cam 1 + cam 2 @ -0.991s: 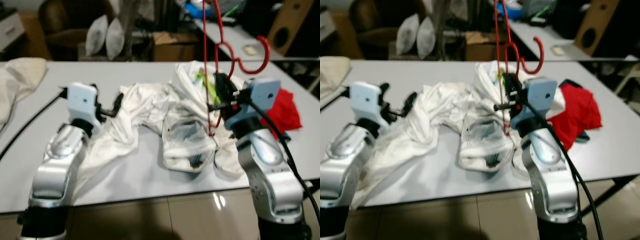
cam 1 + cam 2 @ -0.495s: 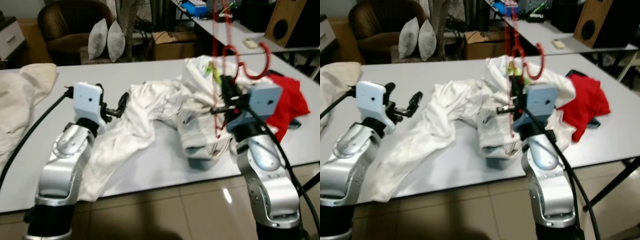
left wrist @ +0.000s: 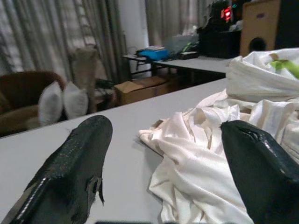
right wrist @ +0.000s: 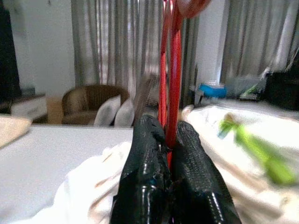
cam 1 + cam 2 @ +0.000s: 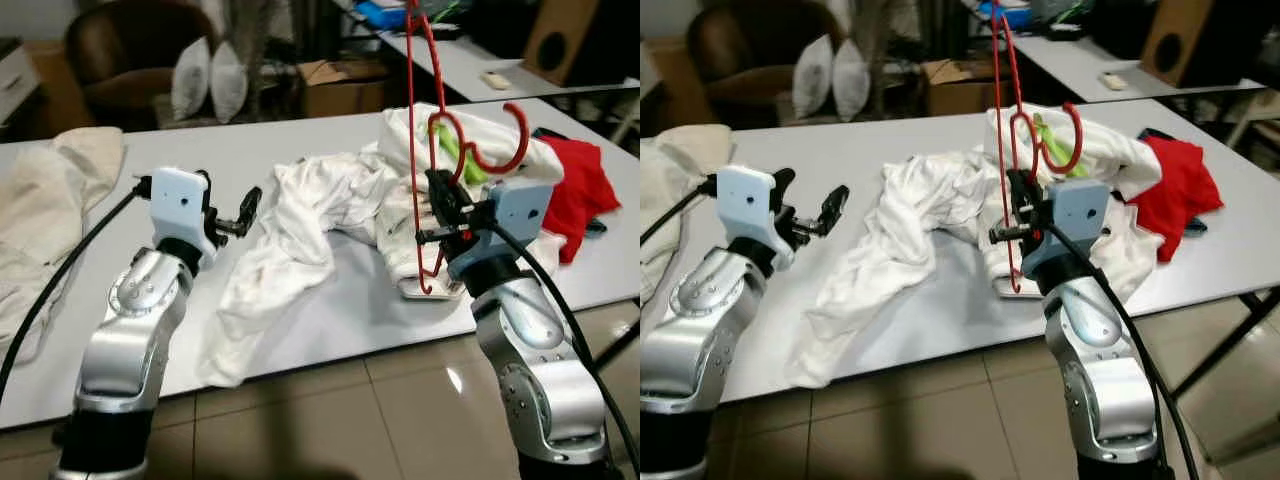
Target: Hang hanger
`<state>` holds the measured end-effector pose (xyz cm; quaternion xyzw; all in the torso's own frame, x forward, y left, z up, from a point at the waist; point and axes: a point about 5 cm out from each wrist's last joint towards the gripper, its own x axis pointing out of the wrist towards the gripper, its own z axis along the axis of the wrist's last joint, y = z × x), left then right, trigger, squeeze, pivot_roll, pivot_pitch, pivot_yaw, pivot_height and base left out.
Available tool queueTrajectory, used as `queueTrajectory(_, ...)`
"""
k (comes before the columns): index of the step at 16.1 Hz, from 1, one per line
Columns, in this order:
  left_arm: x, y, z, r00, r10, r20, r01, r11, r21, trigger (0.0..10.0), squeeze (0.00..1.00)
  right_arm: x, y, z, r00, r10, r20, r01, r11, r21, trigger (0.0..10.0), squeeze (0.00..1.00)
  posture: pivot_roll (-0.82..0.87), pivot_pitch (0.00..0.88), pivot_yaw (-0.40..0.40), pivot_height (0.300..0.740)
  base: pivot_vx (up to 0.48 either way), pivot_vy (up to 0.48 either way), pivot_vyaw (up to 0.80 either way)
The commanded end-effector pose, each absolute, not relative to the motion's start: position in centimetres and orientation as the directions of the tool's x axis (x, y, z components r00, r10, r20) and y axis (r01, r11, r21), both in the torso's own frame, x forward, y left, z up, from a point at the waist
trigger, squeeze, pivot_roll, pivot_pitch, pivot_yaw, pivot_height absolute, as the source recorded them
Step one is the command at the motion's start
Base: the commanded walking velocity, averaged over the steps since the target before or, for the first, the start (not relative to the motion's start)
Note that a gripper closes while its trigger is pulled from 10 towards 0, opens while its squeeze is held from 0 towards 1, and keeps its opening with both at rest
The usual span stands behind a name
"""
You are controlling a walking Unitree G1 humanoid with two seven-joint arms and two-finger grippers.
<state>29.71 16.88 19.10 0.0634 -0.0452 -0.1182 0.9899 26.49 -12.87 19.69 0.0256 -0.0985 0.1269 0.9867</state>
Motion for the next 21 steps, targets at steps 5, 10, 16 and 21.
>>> queueTrajectory(5,29.6,17.6,18.7,0.978,-0.203,0.054,0.195,0.972,0.129,10.0,0.0,26.4,-12.3,19.7,0.941,0.289,0.176,-0.303,0.951,0.057,10.0,0.0,-0.1,0.0,0.011,0.74,0.0,0.305,0.0)
queueTrajectory(10,29.4,18.2,18.1,0.981,-0.192,0.029,0.186,0.972,0.144,10.0,0.0,26.0,-12.3,18.7,0.945,0.292,0.149,-0.298,0.954,0.019,10.0,0.0,-0.1,0.0,0.012,0.74,0.0,0.306,0.0)
queueTrajectory(16,29.4,18.3,18.0,0.98,-0.196,0.025,0.189,0.969,0.157,10.0,0.0,25.8,-12.3,18.3,0.944,0.3,0.138,-0.304,0.953,0.008,10.0,0.0,-0.1,0.0,0.023,0.74,0.0,0.306,0.0)
queueTrajectory(21,29.5,17.9,18.2,0.972,-0.232,0.045,0.221,0.959,0.176,10.0,0.0,25.7,-12.1,17.9,0.941,0.315,0.124,-0.317,0.948,-0.005,10.0,0.0,-0.1,0.0,0.026,0.74,0.0,0.124,0.0)
